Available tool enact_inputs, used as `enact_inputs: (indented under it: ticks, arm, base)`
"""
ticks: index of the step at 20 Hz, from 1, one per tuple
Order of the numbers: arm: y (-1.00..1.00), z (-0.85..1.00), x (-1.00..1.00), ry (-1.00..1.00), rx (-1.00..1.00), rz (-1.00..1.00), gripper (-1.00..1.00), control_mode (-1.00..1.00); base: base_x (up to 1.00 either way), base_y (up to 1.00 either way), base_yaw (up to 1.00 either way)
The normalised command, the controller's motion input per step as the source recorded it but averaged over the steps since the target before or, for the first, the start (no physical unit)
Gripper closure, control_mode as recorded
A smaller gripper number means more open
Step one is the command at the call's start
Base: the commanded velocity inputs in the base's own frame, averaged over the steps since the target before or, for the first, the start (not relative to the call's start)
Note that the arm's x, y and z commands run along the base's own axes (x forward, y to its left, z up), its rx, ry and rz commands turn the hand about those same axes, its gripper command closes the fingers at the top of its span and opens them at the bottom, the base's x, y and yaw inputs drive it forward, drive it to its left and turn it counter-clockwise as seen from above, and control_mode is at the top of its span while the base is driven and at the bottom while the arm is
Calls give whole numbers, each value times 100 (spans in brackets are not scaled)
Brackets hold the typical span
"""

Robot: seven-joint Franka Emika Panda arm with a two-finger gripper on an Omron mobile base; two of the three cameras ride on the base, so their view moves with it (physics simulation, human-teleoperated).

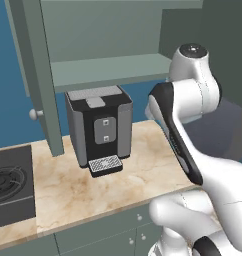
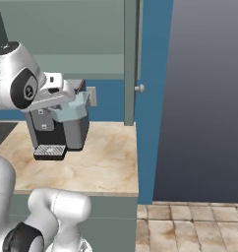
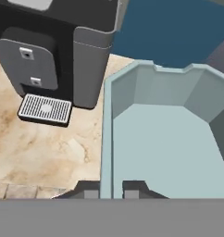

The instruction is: Retrieve the tupperware and aluminum foil from the cabinet and place them on the dining counter near the plate with bell pepper and kebab skewer to prepare for storing leftovers.

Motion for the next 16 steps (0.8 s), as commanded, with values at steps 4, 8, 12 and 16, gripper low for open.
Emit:
enact_inputs:
  ticks: [4, 8, 12, 16]
  arm:
    - [0, -37, -100, 7, 0, -1, 100, -100]
    - [0, -4, -25, 0, 0, -1, 100, 100]
    - [0, 0, 0, 0, 0, 0, 100, 100]
    - [0, 0, 0, 0, 0, 0, 100, 100]
  base:
    - [0, 0, 0]
    - [-75, -11, -10]
    - [-100, -51, -33]
    - [-71, -62, -55]
